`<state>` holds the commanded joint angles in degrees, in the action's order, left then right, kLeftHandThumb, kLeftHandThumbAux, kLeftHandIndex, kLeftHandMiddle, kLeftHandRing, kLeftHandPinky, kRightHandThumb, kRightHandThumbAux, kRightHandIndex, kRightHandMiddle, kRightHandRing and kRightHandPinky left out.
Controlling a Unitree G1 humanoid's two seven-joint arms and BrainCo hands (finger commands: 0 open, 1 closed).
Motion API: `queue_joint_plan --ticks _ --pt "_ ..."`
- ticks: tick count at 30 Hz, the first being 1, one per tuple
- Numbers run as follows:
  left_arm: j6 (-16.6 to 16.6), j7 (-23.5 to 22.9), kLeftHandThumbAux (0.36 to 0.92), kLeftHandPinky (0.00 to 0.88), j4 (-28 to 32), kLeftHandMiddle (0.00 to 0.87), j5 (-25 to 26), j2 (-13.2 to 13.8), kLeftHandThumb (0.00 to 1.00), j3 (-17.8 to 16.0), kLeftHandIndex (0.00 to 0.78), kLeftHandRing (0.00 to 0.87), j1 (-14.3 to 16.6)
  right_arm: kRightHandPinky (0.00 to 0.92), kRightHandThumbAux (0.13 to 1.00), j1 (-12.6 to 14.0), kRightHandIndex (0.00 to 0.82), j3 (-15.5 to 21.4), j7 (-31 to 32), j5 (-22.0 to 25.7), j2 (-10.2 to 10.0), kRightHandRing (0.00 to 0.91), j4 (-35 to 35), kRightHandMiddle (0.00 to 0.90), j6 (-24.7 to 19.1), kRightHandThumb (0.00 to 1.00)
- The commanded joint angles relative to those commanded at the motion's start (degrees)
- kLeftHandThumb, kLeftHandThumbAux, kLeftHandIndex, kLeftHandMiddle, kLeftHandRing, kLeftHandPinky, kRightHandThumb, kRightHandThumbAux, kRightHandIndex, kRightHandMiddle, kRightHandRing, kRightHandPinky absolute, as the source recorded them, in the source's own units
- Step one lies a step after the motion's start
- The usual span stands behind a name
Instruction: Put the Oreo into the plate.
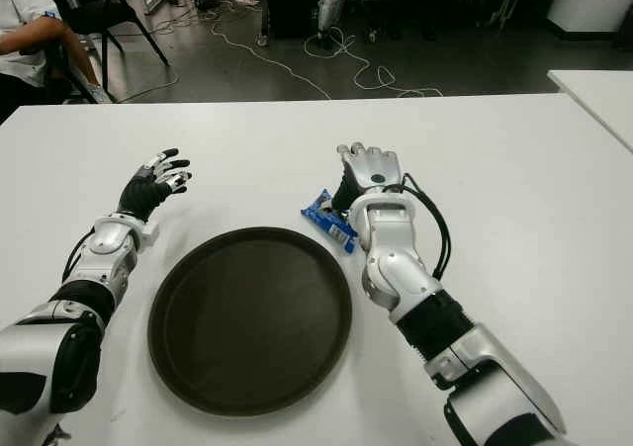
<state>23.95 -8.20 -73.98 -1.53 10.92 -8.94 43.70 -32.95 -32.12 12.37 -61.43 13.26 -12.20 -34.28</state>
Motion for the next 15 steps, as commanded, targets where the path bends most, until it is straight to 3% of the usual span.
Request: queue_joint_plan --ticks 15 --pt "0.5 0.5 0.702 0.248 -0.1 0.217 -0.5 0.2 0.107 0.6 0.128 0.224 -0.1 0.313 0.575 0.8 0.155 -0.5 -0.5 0.0 -0.3 0.247 -0.2 0.188 0.9 0.000"
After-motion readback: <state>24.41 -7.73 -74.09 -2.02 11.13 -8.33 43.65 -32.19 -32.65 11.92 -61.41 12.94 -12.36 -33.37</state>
